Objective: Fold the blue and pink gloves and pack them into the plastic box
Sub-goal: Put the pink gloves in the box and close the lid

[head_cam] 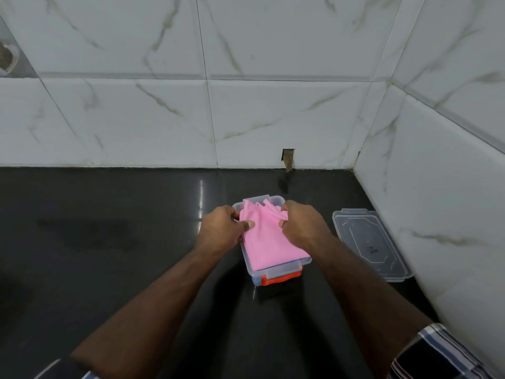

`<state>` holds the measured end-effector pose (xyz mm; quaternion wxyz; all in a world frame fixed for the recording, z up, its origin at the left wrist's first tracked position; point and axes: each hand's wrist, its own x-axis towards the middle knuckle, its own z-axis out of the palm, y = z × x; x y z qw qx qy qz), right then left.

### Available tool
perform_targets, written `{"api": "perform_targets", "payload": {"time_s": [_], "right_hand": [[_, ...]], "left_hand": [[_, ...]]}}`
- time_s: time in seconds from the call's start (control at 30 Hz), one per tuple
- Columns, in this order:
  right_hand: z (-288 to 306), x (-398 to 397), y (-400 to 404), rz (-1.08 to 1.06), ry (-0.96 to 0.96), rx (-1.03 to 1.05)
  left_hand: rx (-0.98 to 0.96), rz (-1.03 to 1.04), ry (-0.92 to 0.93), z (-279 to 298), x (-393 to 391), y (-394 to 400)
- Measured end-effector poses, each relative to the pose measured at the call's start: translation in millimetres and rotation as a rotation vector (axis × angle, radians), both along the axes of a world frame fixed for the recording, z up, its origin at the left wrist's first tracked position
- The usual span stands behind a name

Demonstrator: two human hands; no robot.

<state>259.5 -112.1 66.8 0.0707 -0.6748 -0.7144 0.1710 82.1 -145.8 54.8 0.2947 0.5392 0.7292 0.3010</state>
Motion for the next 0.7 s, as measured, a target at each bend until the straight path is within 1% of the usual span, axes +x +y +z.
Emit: {"api": "perform_targets", "payload": {"time_s": [0.17, 0.27, 0.33, 0.4, 0.5, 0.57, 0.63, 0.7], "right_hand": [[-4, -6, -6, 0.044, -0.051, 0.055], [-8, -7, -11, 0.071, -0.032, 0.174], [-9, -7, -16, 0.065, 0.001, 0.206], [-9, -6, -20, 0.051, 0.038, 0.211], [-5, 4, -21, 0.058, 0.108, 0.199], [1, 15, -20, 0.128, 0.067, 0.168], [7, 23, -20, 0.244, -0.036, 0.111], [9, 27, -20, 0.347, -0.109, 0.037]], "left_hand": [[0.025, -0.074, 0.159, -2, 6, 1], [0.045, -0.106, 0.245, -4, 7, 1], [0.031, -0.121, 0.310, -9, 6, 3], [0.010, -0.111, 0.328, -14, 3, 3], [0.021, -0.082, 0.269, -13, -3, -3], [0.067, -0.132, 0.269, -11, -8, -13], [0.097, -0.227, 0.356, -9, -11, -25], [0.056, -0.310, 0.452, -6, -10, -33]]}}
